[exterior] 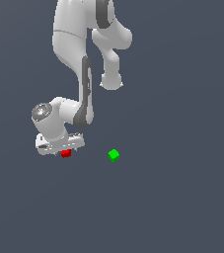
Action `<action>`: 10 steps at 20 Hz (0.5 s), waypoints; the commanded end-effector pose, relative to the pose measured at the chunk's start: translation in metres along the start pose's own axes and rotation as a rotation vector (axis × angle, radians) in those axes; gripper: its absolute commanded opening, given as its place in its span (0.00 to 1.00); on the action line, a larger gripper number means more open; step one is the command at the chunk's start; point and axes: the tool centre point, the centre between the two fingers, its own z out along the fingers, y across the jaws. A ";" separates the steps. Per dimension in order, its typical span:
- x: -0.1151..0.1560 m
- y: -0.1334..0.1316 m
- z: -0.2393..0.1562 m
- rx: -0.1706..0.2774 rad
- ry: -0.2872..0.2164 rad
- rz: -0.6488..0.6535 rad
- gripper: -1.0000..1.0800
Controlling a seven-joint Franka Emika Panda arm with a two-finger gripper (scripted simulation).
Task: Stack the red cube on top of the green cube.
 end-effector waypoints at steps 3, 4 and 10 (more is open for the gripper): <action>0.001 0.001 0.002 -0.001 0.001 0.000 0.00; 0.001 0.001 0.002 -0.001 0.001 0.000 0.00; 0.001 0.001 0.002 -0.001 0.001 0.000 0.00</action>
